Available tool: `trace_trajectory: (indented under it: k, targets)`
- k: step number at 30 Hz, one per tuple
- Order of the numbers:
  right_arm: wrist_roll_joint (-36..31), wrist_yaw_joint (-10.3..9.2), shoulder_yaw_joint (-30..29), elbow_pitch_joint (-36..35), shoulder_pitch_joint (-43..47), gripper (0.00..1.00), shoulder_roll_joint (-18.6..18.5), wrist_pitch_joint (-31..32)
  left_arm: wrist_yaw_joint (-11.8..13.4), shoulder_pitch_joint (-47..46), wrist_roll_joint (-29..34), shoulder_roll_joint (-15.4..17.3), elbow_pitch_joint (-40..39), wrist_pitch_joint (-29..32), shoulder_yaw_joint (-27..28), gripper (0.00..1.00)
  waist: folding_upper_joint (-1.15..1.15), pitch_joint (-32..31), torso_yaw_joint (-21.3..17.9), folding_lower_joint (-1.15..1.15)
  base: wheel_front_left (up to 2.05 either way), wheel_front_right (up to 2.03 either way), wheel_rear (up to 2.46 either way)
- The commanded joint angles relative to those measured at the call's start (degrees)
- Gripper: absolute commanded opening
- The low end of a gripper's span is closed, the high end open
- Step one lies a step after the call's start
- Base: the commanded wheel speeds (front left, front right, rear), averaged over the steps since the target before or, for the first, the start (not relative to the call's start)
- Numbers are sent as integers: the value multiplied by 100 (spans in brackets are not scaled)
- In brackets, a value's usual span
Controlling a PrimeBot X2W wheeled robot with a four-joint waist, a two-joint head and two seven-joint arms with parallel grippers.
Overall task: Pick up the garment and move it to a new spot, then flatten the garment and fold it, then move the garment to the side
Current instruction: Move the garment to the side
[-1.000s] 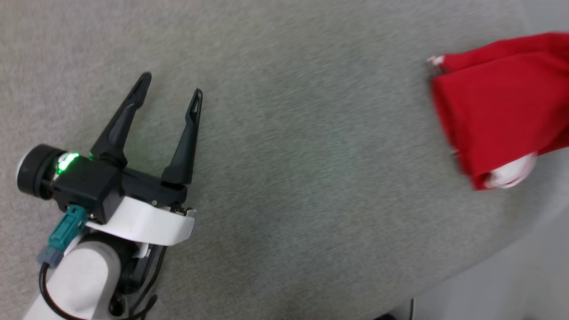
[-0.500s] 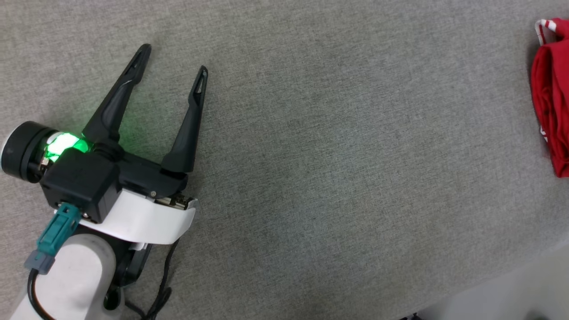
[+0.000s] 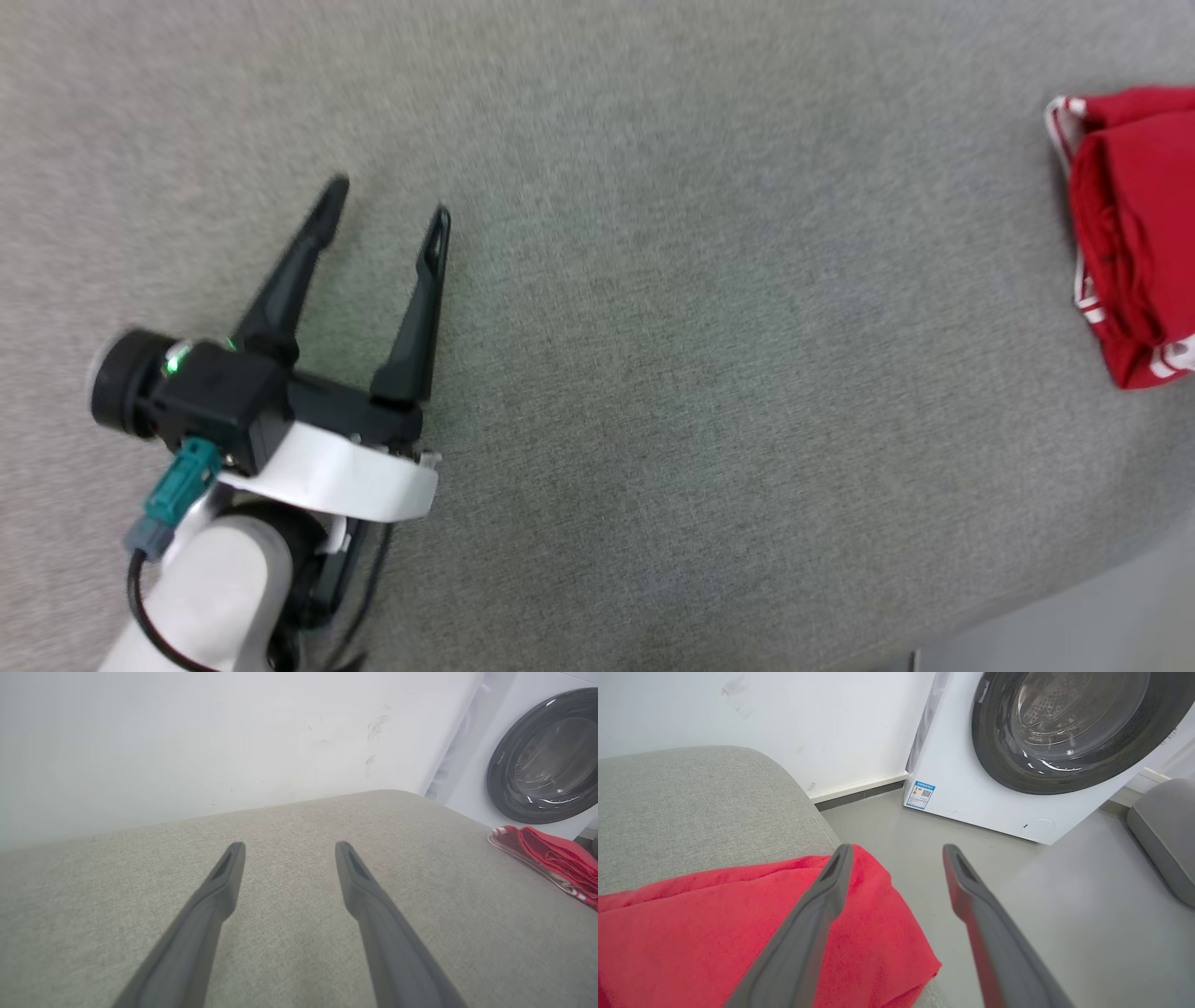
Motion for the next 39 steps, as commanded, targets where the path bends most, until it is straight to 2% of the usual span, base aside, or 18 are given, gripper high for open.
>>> trace_trajectory:
  k: [1,6,12,19,20,23,27,39]
  targets:
    - [-39,-8,8,-13,163,100,89,-107,36,149,-44,-39,82,-69,-8,100,0,-440,94,0,0,0,0]
    - [-41,-8,132,-280,741,100,259,-363,157,562,-233,-240,462,-294,-28,100,0,-1064,232,0,0,0,0]
    - [44,-8,213,-1027,1642,100,552,-461,220,873,-437,-480,951,-563,-25,100,0,-1689,542,0,0,0,0]
    - [14,-8,464,-2134,2753,100,1010,-467,305,1181,-602,-656,1435,-793,56,100,0,-2323,910,0,0,0,0]
    - [-13,-8,587,-2678,3180,100,1267,-358,362,1351,-689,-707,1565,-858,155,100,0,-2519,1064,0,0,0,0]
    - [-18,-7,777,-3242,3598,100,1560,-200,404,1519,-739,-762,1668,-916,223,100,0,-2698,1235,0,0,0,0]
    - [-65,-7,1069,-3972,4128,100,1917,28,442,1693,-776,-771,1761,-966,352,100,0,-2900,1462,0,0,0,0]
    - [-16,-7,1838,-5386,5005,100,2256,597,466,2115,-671,-609,1785,-1015,587,100,0,-3323,1809,0,0,0,0]
